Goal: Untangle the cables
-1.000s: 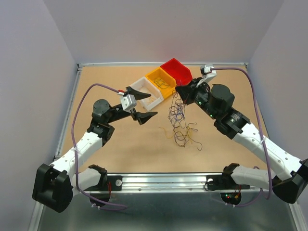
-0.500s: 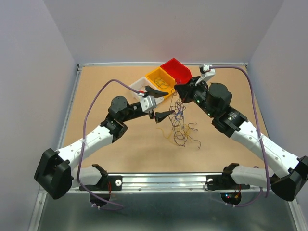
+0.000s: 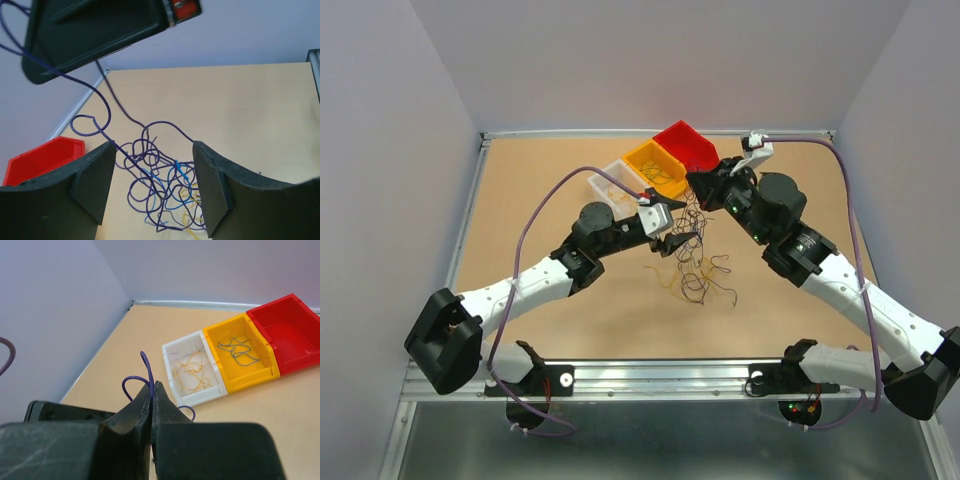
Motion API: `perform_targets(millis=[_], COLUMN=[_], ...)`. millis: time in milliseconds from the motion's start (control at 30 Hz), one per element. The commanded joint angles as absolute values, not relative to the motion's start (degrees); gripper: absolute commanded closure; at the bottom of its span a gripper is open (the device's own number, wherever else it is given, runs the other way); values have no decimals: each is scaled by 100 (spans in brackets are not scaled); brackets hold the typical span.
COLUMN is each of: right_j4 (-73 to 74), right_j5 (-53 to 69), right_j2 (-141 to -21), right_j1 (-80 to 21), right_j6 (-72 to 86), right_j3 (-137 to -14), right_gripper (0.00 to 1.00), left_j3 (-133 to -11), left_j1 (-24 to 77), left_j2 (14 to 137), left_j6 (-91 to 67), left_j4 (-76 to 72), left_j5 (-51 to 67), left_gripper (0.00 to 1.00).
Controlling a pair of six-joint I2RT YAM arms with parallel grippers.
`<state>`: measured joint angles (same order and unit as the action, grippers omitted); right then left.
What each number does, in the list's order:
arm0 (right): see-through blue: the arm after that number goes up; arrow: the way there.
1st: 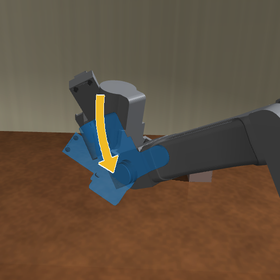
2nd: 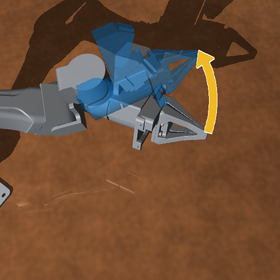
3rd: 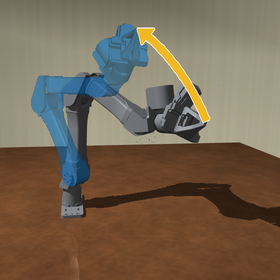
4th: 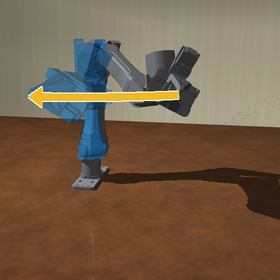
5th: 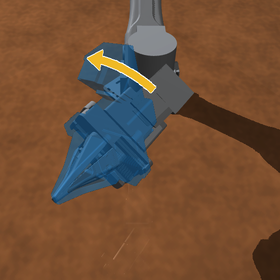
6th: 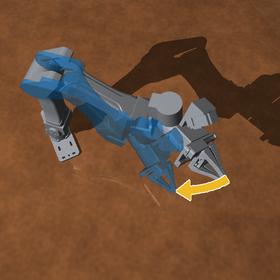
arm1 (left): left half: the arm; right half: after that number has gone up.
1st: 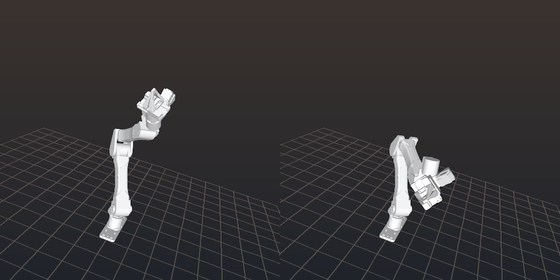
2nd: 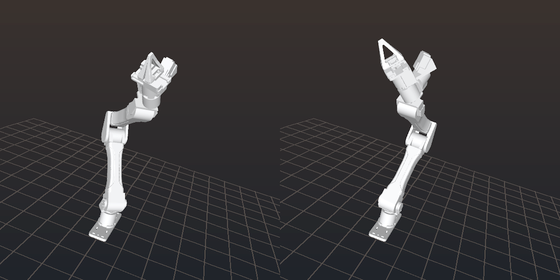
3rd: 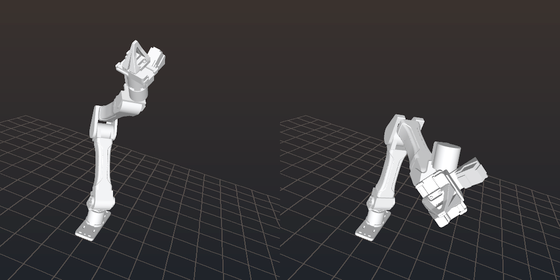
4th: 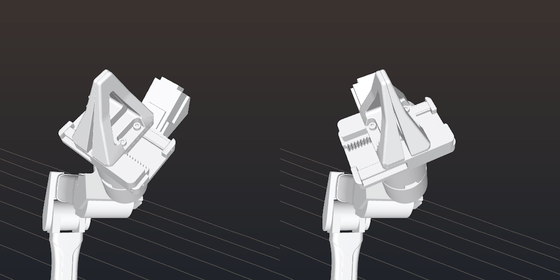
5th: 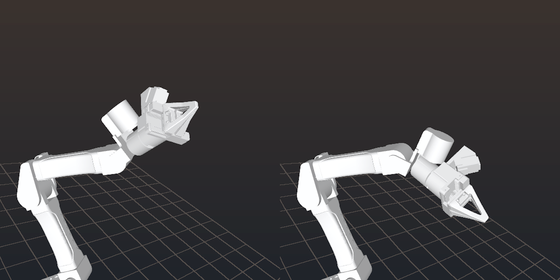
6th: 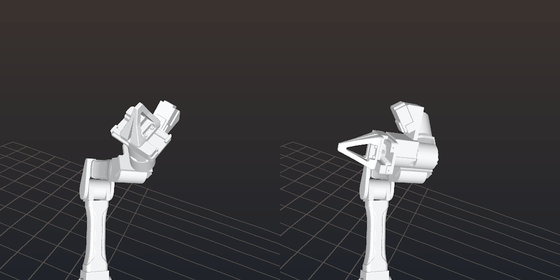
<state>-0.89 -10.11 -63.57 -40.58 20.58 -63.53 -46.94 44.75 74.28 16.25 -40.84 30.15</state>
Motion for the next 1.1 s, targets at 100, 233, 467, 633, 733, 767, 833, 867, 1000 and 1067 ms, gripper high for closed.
perform_targets(millis=[100, 233, 467, 633, 733, 767, 833, 867, 1000, 1067], right_j4=[-554, -571, -615, -650, -659, -659, -659, -659, -668, -677], right_j5=[-1485, -1573, -1758, -1854, -1890, -1890, -1933, -1942, -1995, -2004], right_j2=[-6293, -6319, -6275, -6275, -6284, -6284, -6293, -6293, -6267, -6258], right_j1=[-4087, -4087, -4087, -4096, -4087, -4087, -4087, -4087, -4087, -4087], right_j6=[2109, 2092, 2074, 2048, 2048, 2039, 2039, 2039, 2048, 2048], right_j3=[-6706, -6697, -6627, -6609, -6583, -6583, -6583, -6583, -6566, -6565], right_gripper=[99, 99, 99, 100, 99, 99, 100, 99, 99, 100], left_j3=[-4431, -4307, -4061, -3955, -3955, -3955, -3938, -3981, -4507, -4535], left_j1=[4930, 5211, 5440, 5827, 5827, 5836, 5845, 5897, 5959, 5959], left_j2=[7005, 6900, 6759, 6733, 6662, 6645, 6662, 6697, 7206, 7321], left_j6=[2109, 2346, 2452, 2584, 2636, 2637, 2584, 2584, 2593, 2610], left_j4=[-4605, -4702, -5019, -5334, -5476, -5362, -5335, -5222, -4764, -4729], left_j5=[1908, 1567, 1010, -370, -493, -292, 347, 412, 404, 562], left_gripper=[30, 31, 31, 33, 32, 32, 32, 32, 32, 32])
